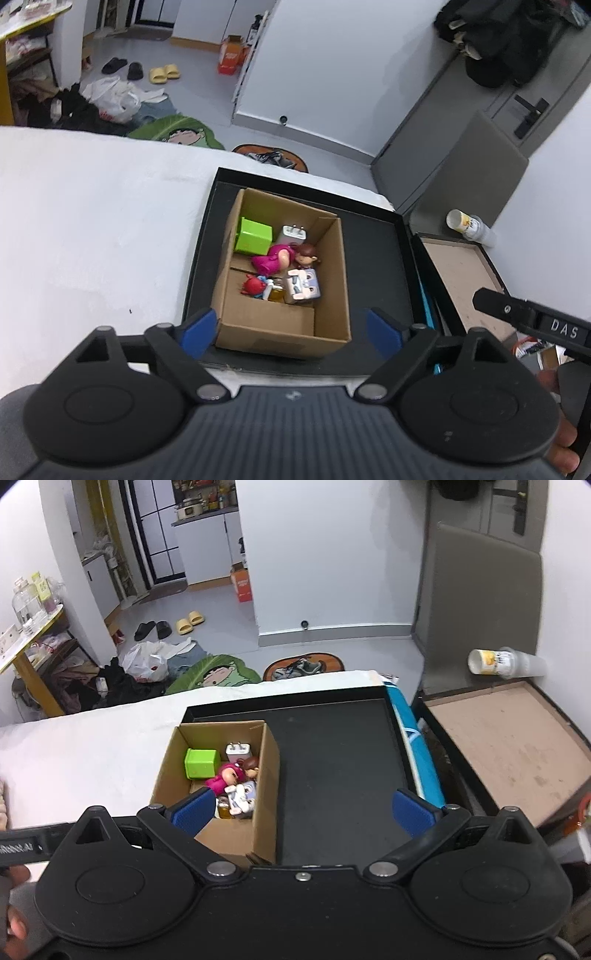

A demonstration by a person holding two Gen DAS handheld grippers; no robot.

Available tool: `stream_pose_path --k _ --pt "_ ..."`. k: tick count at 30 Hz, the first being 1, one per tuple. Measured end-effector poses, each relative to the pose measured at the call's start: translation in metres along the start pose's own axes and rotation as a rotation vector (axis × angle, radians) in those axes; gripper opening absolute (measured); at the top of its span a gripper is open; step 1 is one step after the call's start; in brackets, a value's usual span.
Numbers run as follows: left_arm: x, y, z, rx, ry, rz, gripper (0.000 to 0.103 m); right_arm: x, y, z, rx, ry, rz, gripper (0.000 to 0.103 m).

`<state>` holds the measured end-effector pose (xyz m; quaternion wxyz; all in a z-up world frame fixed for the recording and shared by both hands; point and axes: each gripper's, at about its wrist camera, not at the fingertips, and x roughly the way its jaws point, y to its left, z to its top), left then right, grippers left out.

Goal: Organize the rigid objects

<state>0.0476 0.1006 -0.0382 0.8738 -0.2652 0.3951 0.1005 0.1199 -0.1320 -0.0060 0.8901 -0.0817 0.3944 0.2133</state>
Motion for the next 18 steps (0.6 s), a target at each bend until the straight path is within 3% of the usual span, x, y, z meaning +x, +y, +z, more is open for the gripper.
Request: stream_pose_path --k 6,18 --pt "-0.015 -0.015 -0.007 0.040 -0.014 -0.050 0.094 -0.024 -0.010 -0.011 0.055 -0.037 0.007 0.103" --pt "-0.035 -0.035 -0.024 0.103 -0.053 -0.048 0.095 -0.048 -0.025 -0.034 0.098 -0.084 -0.027 0.103"
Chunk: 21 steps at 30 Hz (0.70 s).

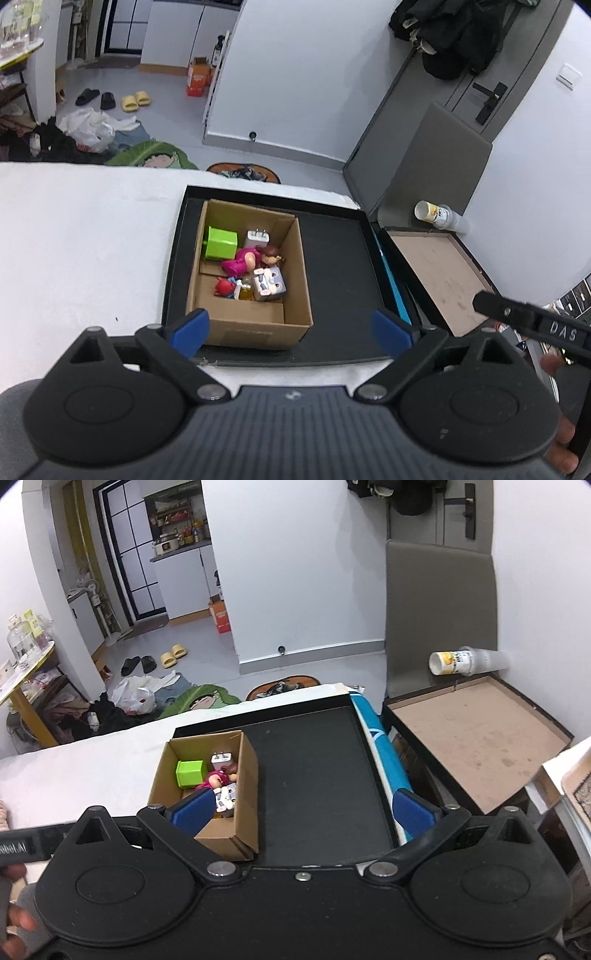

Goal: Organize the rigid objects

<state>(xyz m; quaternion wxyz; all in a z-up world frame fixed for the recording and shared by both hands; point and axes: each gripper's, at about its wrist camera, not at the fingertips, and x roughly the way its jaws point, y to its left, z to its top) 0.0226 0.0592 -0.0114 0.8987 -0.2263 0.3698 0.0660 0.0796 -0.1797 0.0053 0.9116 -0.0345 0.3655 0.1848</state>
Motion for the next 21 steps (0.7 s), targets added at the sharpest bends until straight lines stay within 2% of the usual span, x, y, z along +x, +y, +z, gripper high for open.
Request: stream_pose_path --k 3,6,9,17,21 --pt "-0.007 -0.008 -0.002 0.034 -0.001 -0.004 0.096 -0.009 -0.004 -0.002 0.022 0.010 0.030 0.103" --pt "-0.014 -0.017 -0.004 0.077 0.000 0.005 0.097 -0.015 -0.002 -0.004 0.002 0.005 0.012 0.103" --pt "-0.019 -0.022 -0.007 0.101 -0.018 -0.025 0.099 -0.019 -0.001 -0.008 0.004 0.004 0.006 0.103" --pt "-0.024 -0.026 -0.015 0.122 -0.022 0.000 0.099 -0.020 -0.003 -0.023 0.025 0.016 0.007 0.103" --pt "-0.032 -0.029 -0.018 0.143 -0.029 0.032 0.099 -0.020 0.003 -0.029 -0.007 0.026 -0.009 0.103"
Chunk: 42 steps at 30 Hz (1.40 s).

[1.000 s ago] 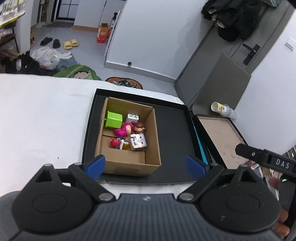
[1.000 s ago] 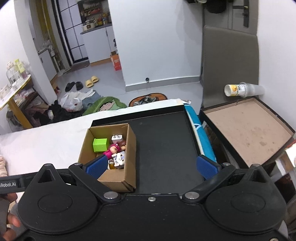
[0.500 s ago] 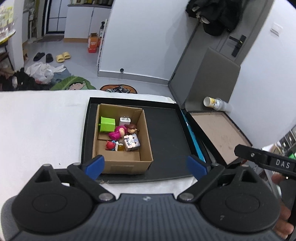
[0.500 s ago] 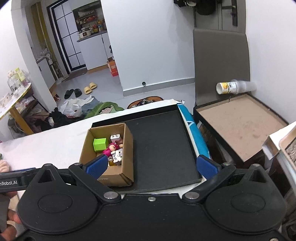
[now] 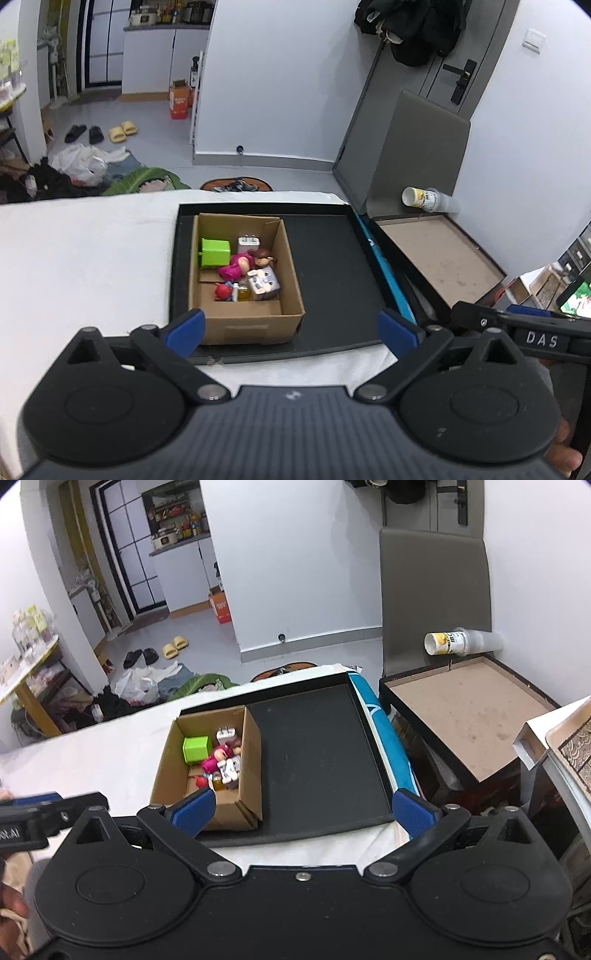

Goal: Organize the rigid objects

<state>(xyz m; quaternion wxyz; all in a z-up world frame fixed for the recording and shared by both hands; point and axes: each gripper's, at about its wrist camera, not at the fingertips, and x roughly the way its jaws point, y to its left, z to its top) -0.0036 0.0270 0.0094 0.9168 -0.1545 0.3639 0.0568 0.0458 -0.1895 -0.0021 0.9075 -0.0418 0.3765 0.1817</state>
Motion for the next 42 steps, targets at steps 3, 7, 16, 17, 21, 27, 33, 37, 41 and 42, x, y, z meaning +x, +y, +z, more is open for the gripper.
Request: stream_pose_path --k 3,7,16,17,21,27,33,37,41,42 --pt "-0.006 -0.002 -0.001 0.011 -0.002 0.006 0.099 -0.002 0.003 -0.003 -0.008 0.004 0.009 0.103" --pt "-0.008 -0.003 -0.003 0.019 0.001 0.003 0.099 -0.002 0.010 -0.006 -0.043 0.006 -0.012 0.103" --pt "-0.008 -0.003 -0.011 0.026 0.014 0.009 0.099 -0.006 0.014 -0.010 -0.058 0.000 -0.020 0.103" --pt "-0.009 -0.003 -0.012 0.026 0.012 0.008 0.099 -0.006 0.014 -0.010 -0.058 -0.001 -0.019 0.103" --pt "-0.011 -0.002 -0.012 0.020 0.009 -0.002 0.099 -0.006 0.014 -0.010 -0.059 -0.002 -0.019 0.103" --pt "-0.012 -0.001 -0.012 0.016 0.005 0.002 0.099 -0.009 0.015 -0.009 -0.050 -0.001 -0.017 0.103" --pt "-0.012 -0.001 -0.011 0.015 0.005 0.003 0.099 -0.010 0.018 -0.008 -0.056 -0.006 -0.015 0.103" --pt "-0.013 -0.001 -0.010 0.017 0.006 0.000 0.099 -0.010 0.017 -0.008 -0.056 -0.010 -0.022 0.103" --pt "-0.014 -0.001 -0.010 0.022 0.003 -0.001 0.099 -0.010 0.016 -0.007 -0.044 -0.015 -0.022 0.103" --pt "-0.014 -0.001 -0.010 0.022 0.003 0.000 0.099 -0.011 0.015 -0.007 -0.043 -0.016 -0.022 0.103"
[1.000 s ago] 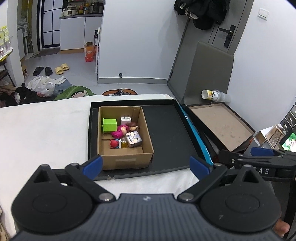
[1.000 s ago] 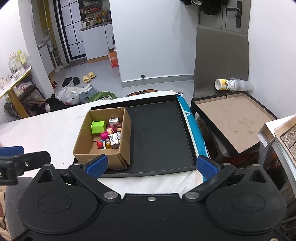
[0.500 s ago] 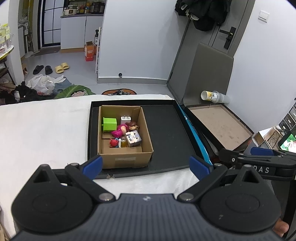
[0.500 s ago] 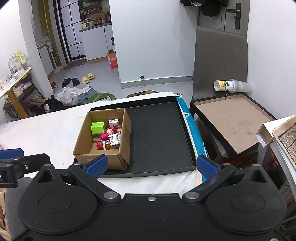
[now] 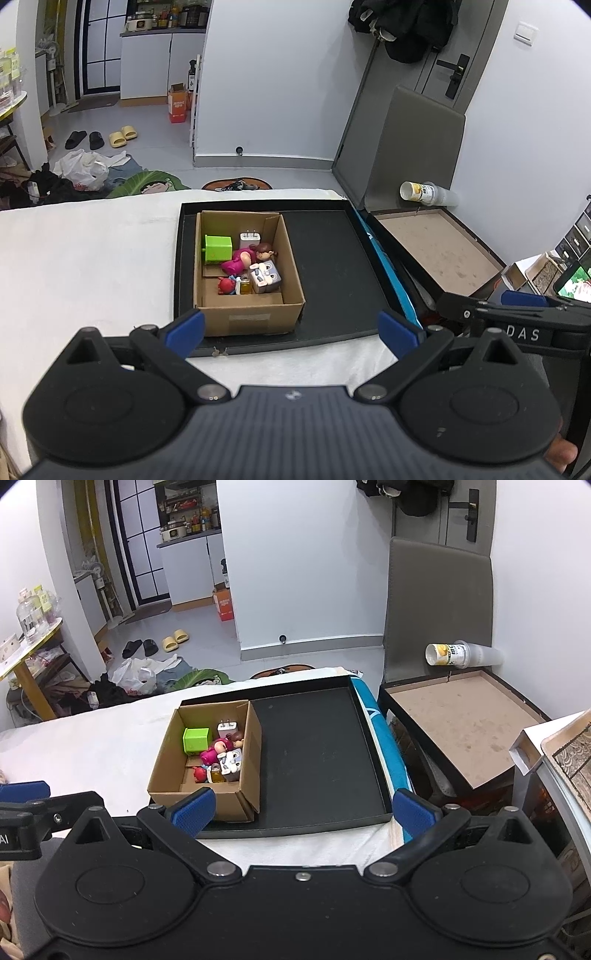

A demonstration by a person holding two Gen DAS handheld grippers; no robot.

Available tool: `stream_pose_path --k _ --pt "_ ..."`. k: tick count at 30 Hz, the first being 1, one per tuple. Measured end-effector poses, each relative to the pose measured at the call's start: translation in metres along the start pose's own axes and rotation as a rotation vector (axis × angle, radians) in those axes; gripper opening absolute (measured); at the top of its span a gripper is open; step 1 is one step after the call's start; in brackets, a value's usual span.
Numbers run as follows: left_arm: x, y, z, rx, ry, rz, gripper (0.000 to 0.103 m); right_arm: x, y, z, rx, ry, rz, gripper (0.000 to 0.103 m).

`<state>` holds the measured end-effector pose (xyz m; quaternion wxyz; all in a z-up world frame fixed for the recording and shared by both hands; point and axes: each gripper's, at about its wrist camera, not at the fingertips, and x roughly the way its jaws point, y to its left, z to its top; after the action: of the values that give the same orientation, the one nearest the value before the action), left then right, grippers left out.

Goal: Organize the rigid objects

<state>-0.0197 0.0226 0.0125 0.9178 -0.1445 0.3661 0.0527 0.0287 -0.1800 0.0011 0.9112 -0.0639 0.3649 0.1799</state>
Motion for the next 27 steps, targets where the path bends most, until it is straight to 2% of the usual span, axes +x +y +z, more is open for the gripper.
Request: stream_pose_path --k 27 --pt "-0.0033 -0.0060 -0.0021 0.023 -0.003 0.008 0.099 -0.0040 -0.0010 -0.0010 0.008 -0.012 -0.011 0.103"
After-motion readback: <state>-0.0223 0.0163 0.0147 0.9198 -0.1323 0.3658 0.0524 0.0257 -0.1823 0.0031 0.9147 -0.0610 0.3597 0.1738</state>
